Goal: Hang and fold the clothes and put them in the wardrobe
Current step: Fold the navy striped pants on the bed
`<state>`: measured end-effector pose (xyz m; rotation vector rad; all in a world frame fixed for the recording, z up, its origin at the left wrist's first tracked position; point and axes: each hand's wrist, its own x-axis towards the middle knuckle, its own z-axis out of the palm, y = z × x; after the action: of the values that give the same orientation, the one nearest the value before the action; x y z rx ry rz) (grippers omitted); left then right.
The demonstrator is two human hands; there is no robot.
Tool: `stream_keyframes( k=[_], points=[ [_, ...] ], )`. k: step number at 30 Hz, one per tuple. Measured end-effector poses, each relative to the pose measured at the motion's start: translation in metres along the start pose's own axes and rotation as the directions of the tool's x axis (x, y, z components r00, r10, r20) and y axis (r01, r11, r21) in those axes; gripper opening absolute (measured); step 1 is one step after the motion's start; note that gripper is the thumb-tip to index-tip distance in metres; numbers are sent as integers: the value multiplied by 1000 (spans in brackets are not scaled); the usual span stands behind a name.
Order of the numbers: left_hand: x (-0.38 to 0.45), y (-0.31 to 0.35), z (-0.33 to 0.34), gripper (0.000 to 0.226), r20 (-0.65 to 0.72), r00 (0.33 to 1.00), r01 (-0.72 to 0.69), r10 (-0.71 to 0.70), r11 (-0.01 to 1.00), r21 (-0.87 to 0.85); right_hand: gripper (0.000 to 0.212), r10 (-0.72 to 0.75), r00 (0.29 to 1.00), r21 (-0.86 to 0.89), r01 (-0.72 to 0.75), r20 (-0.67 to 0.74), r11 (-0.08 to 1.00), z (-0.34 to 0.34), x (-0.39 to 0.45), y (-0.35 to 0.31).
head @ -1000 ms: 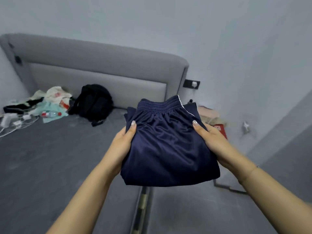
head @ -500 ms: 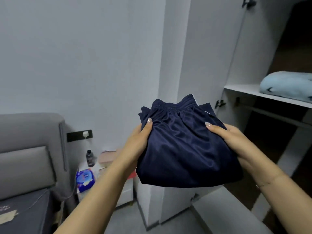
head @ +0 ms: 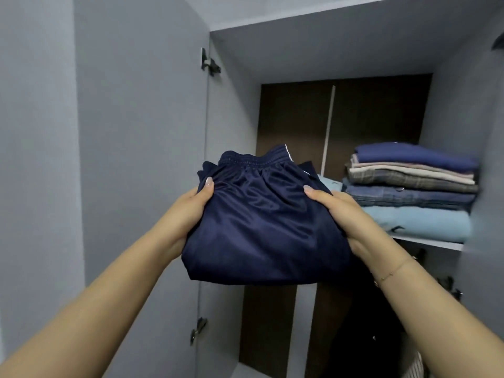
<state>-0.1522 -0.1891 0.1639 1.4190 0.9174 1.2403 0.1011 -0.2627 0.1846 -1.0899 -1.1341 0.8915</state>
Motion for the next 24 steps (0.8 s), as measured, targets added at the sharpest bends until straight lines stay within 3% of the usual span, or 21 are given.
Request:
stream_keyframes(
  k=[4,8,14,17,21,24],
  points=[
    [97,13,14,52,85,996,14,-15,1000,15,23,-27,992,-104,14,-124,994,-1,66,-19],
    [185,32,40,54,167,986,-1,-1,1000,11,20,-89,968,-275,21,-237,961,-16,134,-38],
    [303,55,99,50,208,974,-119,91,985,126,34,-204,907,-464,10,-369,886,-59,244,-57],
    [358,51,132,54,232,972,-84,26,966,244,40,-241,876,-563,-41,-417,825,-83,296,-51],
    [400,13,157,51,263,954,9,-144,890,455,48,-40,880,-679,-335,-473,653,-95,333,-22],
    [410,-3,163,41,312,920,30,-236,838,544,40,99,868,-764,-477,-486,435,-96,337,-4]
  ],
)
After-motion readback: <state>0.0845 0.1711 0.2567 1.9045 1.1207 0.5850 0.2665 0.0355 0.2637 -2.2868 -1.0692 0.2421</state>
